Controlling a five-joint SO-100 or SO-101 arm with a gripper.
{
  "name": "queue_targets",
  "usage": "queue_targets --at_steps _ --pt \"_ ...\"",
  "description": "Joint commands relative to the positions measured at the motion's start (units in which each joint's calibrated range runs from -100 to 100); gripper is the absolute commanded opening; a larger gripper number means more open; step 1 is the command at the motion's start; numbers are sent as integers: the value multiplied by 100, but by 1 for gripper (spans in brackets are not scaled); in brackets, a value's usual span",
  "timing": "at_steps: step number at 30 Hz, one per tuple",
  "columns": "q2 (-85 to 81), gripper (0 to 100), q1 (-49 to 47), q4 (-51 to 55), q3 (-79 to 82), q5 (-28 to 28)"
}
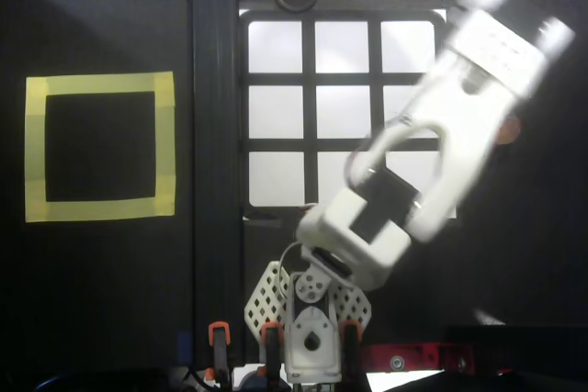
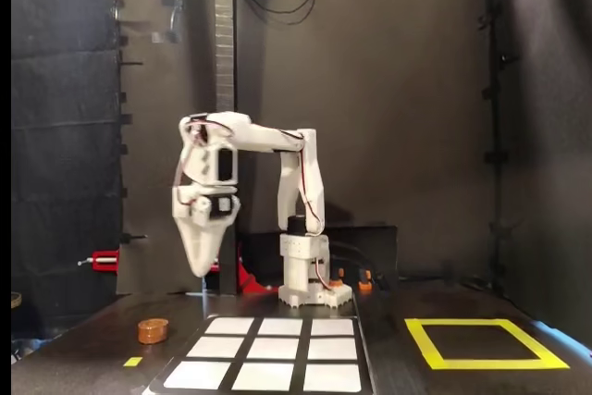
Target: Pick and place at Grid spot 3
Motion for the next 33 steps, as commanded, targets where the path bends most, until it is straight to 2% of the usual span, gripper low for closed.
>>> queue_targets --at_steps 1,8,13,15,18,27,33 --pt "35 0 581 -329 -239 352" --pt "275 0 1343 -902 -248 864" --pt "309 1 1360 -943 -248 869" --pt "344 16 1360 -1010 -248 869" --pt "430 32 1343 -1117 -248 913" --pt "584 32 1578 -1134 -230 1241" --pt "1271 32 1477 -1483 -230 1255"
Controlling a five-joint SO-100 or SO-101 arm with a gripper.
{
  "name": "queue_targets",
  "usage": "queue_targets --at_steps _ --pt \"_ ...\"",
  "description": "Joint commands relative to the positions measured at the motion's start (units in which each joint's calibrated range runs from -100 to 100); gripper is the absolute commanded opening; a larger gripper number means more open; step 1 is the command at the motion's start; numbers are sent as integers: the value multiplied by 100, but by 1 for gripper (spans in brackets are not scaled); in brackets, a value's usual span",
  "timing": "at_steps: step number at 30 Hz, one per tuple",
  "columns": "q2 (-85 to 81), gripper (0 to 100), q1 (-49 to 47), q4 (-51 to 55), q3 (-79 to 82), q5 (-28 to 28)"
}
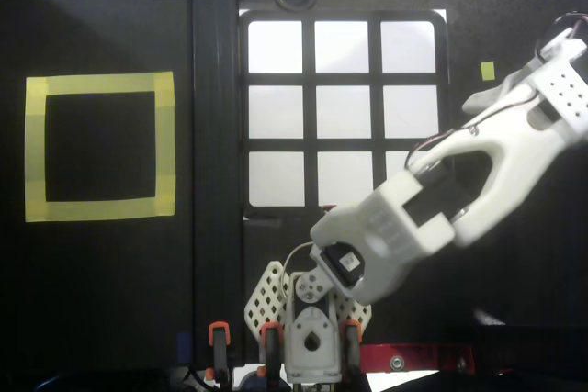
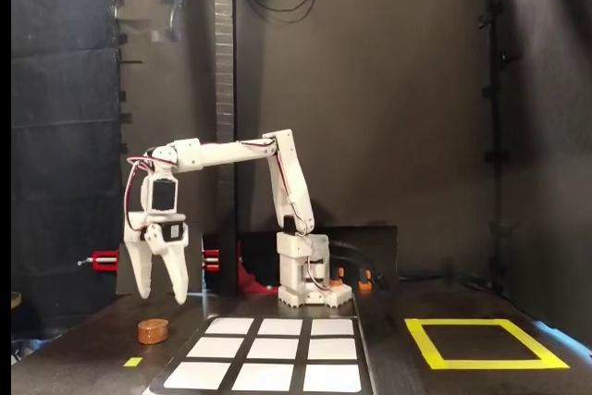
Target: Pick and place at Grid spot 3
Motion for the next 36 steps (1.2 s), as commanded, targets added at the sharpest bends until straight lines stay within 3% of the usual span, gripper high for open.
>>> queue_targets --at_steps 1,17,23,36 --pt "363 32 -65 -336 -230 5" --pt "1092 32 60 -743 -202 49" --pt "1153 12 52 -743 -193 54" --pt "560 12 -48 -444 -230 29"
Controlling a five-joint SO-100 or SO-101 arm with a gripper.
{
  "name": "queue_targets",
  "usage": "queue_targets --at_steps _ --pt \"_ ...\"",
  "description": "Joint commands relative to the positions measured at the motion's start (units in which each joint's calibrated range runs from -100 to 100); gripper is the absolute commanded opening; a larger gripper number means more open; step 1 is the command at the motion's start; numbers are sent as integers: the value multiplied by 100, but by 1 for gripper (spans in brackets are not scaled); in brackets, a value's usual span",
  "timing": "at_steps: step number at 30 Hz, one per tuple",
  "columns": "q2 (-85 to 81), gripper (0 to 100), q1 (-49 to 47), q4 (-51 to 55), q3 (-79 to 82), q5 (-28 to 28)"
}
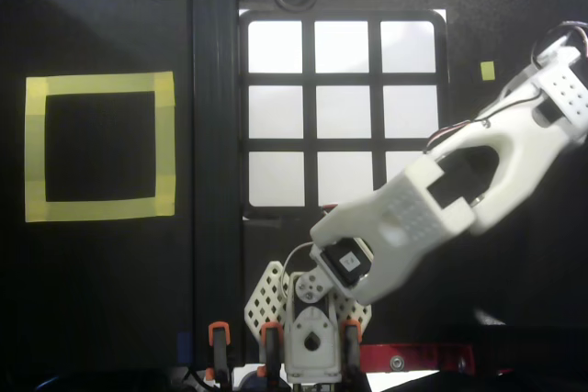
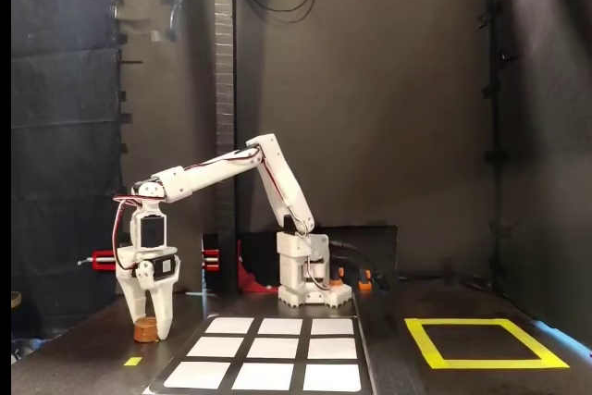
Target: Pick and place at Grid spot 3
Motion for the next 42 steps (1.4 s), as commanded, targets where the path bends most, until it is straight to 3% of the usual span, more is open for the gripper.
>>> queue_targets --at_steps 1,12,17,21,29,35,37,42 --pt "-665 12 -32 354 -202 -10" --pt "-2322 12 -401 1815 -211 -440" --pt "-2382 12 -611 1931 -211 -689" --pt "-2425 12 -1365 2114 -211 -1470" --pt "-2665 12 -3099 2346 -193 -4098" --pt "-2682 12 -4155 2570 -184 -5744" --pt "-2682 12 -4314 2703 -175 -6081" --pt "-2674 12 -4130 2504 -184 -5983"
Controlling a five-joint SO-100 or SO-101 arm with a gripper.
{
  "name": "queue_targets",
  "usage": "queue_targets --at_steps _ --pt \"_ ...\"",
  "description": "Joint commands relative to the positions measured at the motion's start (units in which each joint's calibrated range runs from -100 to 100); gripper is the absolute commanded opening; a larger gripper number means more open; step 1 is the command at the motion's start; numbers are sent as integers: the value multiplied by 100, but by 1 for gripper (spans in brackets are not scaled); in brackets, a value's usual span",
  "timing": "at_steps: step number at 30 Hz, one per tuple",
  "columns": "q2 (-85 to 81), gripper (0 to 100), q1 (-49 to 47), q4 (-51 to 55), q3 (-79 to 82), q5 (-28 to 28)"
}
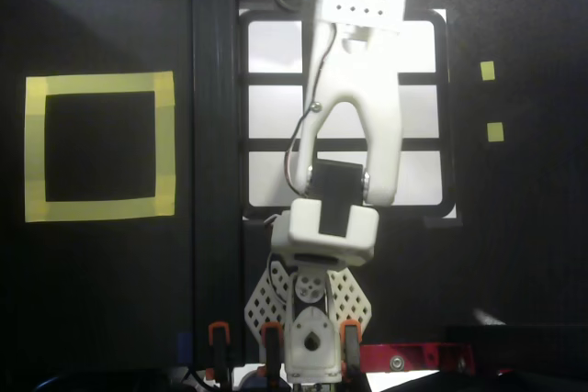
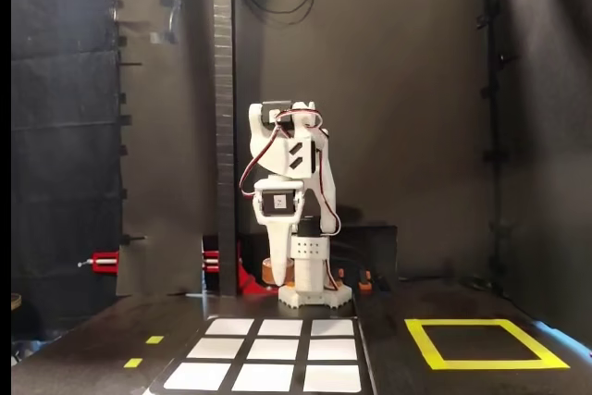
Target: Pick and place at Grid spot 3
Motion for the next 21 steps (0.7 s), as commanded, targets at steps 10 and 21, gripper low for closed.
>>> queue_targets --at_steps 10,21 --pt "733 12 1033 -1359 -193 1900" --pt "1884 13 1661 -2596 -193 3302"
